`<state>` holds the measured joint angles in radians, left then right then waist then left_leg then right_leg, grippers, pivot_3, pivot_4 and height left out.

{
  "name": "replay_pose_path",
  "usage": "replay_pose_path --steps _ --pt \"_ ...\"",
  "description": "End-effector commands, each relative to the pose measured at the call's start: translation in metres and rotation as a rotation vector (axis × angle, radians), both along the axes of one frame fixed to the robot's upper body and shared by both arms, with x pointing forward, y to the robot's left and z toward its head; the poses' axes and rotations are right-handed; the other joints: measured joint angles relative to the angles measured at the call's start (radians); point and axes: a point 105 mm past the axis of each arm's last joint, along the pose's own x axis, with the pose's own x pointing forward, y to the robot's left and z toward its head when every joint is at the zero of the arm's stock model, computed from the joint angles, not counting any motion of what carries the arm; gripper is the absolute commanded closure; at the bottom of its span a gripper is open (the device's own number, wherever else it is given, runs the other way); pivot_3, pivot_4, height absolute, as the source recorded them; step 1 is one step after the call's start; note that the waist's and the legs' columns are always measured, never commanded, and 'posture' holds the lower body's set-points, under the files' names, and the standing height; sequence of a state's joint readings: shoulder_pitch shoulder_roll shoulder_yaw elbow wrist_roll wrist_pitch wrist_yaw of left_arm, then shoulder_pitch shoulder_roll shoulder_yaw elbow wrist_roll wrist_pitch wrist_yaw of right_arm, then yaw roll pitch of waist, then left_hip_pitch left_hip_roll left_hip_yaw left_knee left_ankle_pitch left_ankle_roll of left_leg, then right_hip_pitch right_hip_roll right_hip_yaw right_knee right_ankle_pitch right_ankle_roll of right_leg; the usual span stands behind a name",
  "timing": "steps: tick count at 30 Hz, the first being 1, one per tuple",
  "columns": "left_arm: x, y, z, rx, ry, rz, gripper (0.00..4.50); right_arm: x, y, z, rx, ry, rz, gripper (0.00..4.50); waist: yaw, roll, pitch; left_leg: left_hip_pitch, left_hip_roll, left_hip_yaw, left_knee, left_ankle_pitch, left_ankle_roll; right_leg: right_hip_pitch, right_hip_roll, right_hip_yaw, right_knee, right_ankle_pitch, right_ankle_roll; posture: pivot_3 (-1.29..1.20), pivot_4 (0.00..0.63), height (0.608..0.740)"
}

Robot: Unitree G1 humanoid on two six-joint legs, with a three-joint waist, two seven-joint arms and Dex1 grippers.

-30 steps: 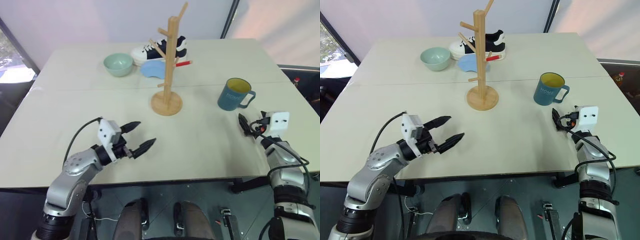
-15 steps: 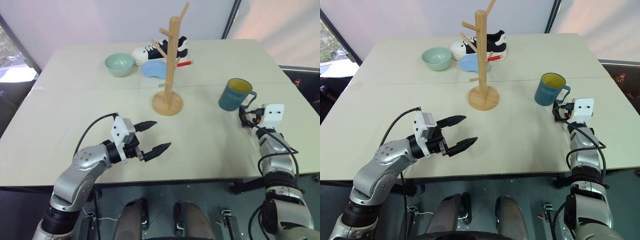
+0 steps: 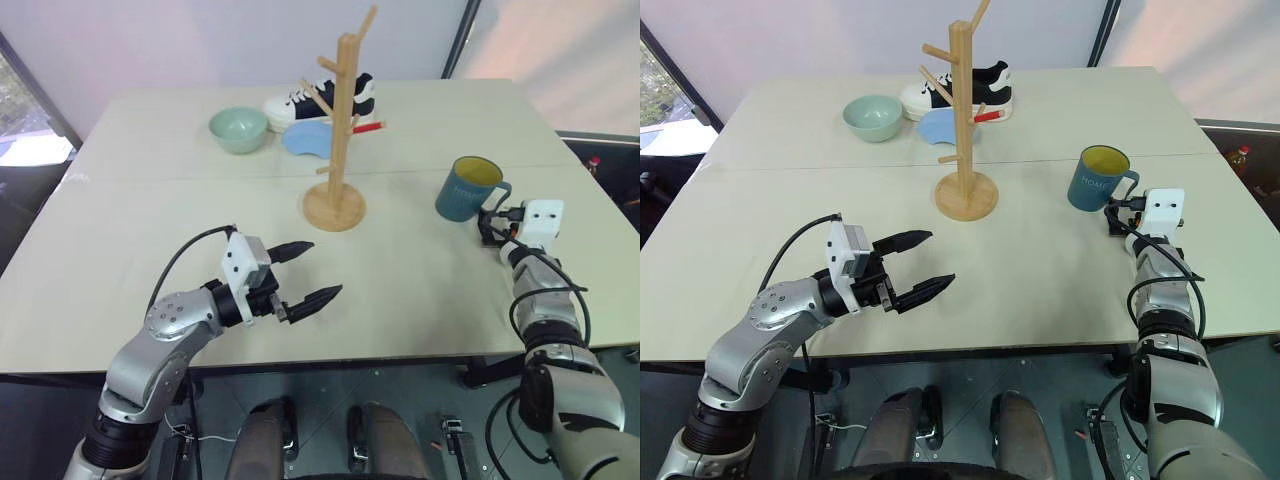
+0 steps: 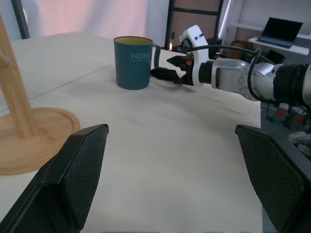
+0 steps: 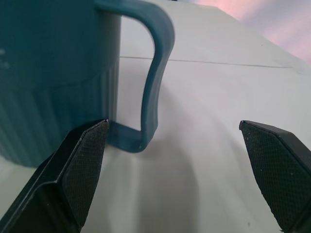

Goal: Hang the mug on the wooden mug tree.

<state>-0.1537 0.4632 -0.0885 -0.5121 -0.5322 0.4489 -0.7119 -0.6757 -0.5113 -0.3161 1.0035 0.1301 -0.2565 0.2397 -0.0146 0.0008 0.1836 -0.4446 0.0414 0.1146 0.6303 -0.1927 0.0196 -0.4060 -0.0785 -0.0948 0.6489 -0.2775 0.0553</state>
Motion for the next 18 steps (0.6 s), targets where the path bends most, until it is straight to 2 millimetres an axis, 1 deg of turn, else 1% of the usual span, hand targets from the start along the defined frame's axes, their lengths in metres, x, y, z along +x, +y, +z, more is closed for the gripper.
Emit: replay_pose_path --steps 1,3,9,10,16,17,18 --pt "-0.002 -0.001 0.011 -0.004 -0.05 -0.002 0.0 0.004 -0.002 0.016 -0.017 -0.042 0.003 0.26 0.0 0.0 0.0 0.0 0.0 0.0 0.0 0.0 0.0 0.0 0.0 0.0 0.0 0.0 0.0 0.0 0.15 0.73" --pt "-0.002 0.0 0.011 -0.005 -0.051 0.001 0.0 0.006 0.0 0.016 -0.009 -0.043 0.016 0.84 0.0 0.0 0.0 0.0 0.0 0.0 0.0 0.0 0.0 0.0 0.0 0.0 0.0 0.0 0.0 0.0 0.15 0.73" --pt "-0.001 0.002 0.01 -0.005 -0.051 0.013 0.0 0.008 0.008 0.017 0.008 -0.06 0.074 4.04 0.0 0.0 0.0 0.0 0.0 0.0 0.0 0.0 0.0 0.0 0.0 0.0 0.0 0.0 0.0 0.0 0.15 0.73" --pt "-0.001 0.003 0.01 -0.005 -0.051 0.016 0.0 0.008 0.009 0.018 0.007 -0.063 0.083 4.43 0.0 0.0 0.0 0.0 0.0 0.0 0.0 0.0 0.0 0.0 0.0 0.0 0.0 0.0 0.0 0.0 0.15 0.73" --pt "0.0 0.006 0.008 0.0 -0.047 0.027 0.0 0.007 0.016 0.022 -0.018 -0.082 0.134 4.43 0.0 0.0 0.0 0.0 0.0 0.0 0.0 0.0 0.0 0.0 0.0 0.0 0.001 0.0 0.0 0.0 0.15 0.73" --pt "0.001 0.006 0.008 0.001 -0.047 0.028 0.0 0.007 0.018 0.023 -0.031 -0.084 0.147 4.43 0.0 0.0 0.0 0.0 0.0 0.0 0.0 0.0 0.0 0.0 0.0 0.0 0.001 0.0 0.0 0.0 0.15 0.73" --pt "0.001 0.008 0.007 0.003 -0.048 0.037 0.0 0.005 0.024 0.029 -0.089 -0.098 0.189 4.43 0.001 0.0 0.0 0.0 0.0 0.0 0.0 0.0 0.0 0.0 0.0 0.0 0.001 0.0 0.0 0.0 0.15 0.73"
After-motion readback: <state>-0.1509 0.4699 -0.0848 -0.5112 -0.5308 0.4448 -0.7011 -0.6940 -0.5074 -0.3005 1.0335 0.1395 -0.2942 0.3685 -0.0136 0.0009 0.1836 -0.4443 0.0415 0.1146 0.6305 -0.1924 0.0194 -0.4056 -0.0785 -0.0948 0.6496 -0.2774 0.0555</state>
